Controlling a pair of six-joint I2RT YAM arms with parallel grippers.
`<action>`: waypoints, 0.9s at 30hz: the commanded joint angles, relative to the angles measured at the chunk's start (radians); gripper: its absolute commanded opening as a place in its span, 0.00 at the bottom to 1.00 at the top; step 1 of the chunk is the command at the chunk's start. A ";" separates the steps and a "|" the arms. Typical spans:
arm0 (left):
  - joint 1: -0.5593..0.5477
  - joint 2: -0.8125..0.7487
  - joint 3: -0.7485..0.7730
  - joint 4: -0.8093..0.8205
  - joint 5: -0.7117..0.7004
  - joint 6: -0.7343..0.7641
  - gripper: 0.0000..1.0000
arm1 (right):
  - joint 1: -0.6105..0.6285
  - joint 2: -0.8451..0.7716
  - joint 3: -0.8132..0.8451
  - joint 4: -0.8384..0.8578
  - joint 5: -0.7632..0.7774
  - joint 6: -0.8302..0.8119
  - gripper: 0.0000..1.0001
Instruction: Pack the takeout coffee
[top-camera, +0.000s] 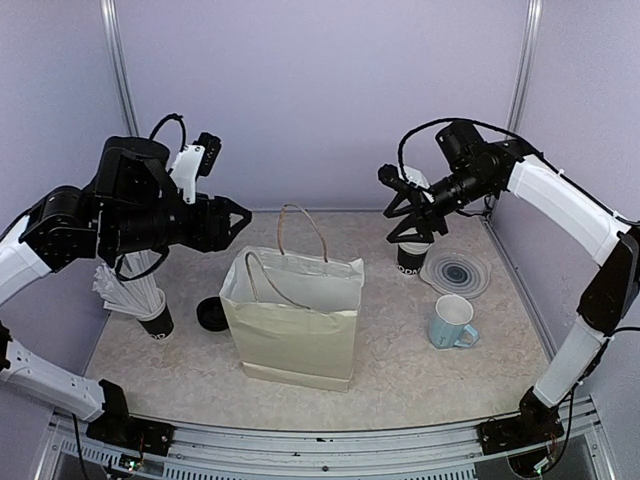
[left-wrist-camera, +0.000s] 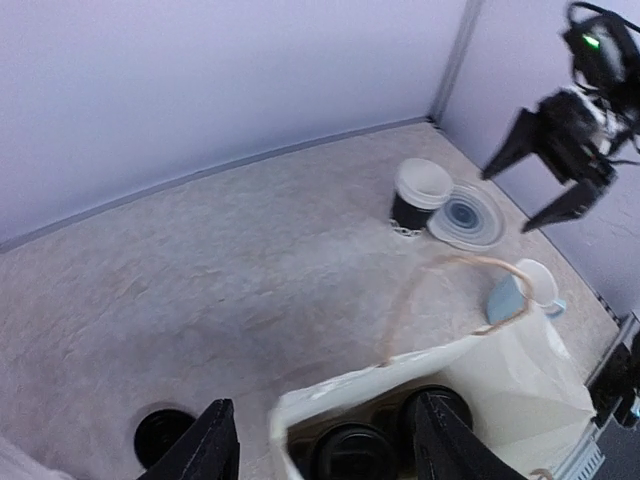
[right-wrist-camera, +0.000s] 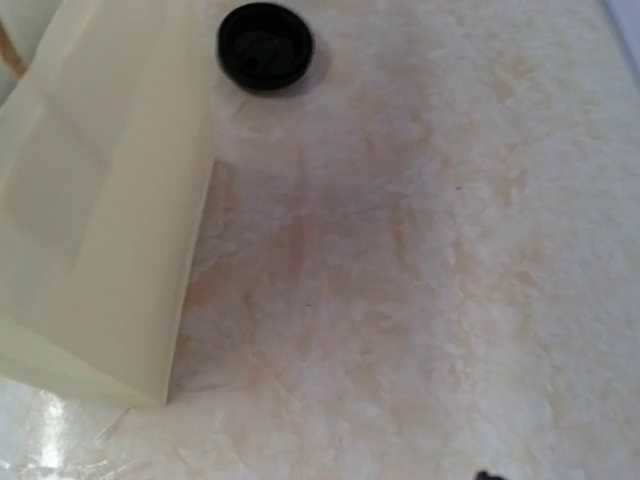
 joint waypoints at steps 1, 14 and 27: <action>0.107 -0.067 0.068 -0.344 -0.204 -0.287 0.59 | -0.047 -0.088 -0.086 0.128 0.013 0.098 0.66; 0.855 -0.010 -0.040 -0.352 0.109 -0.183 0.49 | -0.132 -0.254 -0.449 0.423 -0.081 0.214 0.66; 0.938 0.159 0.033 -0.332 0.091 -0.152 0.34 | -0.132 -0.297 -0.540 0.475 -0.105 0.193 0.66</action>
